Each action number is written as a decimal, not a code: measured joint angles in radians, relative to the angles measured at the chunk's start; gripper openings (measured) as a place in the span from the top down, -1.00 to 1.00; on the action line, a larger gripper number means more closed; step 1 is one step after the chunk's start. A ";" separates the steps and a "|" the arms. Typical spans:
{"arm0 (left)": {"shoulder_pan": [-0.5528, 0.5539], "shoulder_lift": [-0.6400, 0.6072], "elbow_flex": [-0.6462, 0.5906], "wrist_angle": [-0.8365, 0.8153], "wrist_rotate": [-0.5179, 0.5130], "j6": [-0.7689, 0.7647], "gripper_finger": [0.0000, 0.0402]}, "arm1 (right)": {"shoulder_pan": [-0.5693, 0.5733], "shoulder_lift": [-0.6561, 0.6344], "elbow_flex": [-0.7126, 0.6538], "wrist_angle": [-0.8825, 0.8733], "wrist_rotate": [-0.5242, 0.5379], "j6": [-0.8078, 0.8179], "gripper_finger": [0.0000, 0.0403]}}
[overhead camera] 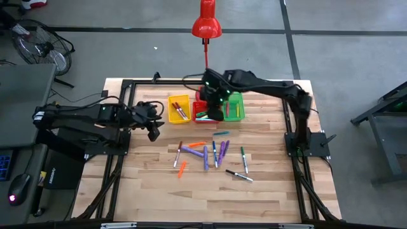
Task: Pick & Place Markers
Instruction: Put the green marker pen into the yellow bin
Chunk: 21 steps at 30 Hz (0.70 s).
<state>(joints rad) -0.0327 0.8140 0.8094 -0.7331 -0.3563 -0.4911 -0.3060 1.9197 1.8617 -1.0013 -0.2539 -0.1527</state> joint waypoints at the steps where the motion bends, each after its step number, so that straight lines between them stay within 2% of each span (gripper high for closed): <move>1: -0.017 -0.004 -0.005 0.011 -0.014 -0.012 0.34 | 0.003 -0.041 -0.069 0.060 -0.005 0.019 0.26; 5: -0.090 -0.009 -0.035 0.017 -0.076 -0.067 0.34 | 0.016 -0.221 -0.342 0.300 0.007 0.125 0.26; 10: -0.163 -0.007 -0.070 0.036 -0.139 -0.139 0.34 | 0.041 -0.439 -0.619 0.459 0.102 0.283 0.26; 15: -0.206 -0.005 -0.073 0.049 -0.156 -0.201 0.34 | 0.081 -0.630 -0.798 0.513 0.178 0.405 0.26; 21: -0.252 -0.005 -0.073 0.102 -0.196 -0.257 0.34 | 0.135 -0.790 -0.936 0.513 0.243 0.487 0.26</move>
<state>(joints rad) -0.2843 0.8089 0.7364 -0.6308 -0.5524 -0.7481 -0.1710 1.1297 0.9261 -0.4880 -0.0114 0.3340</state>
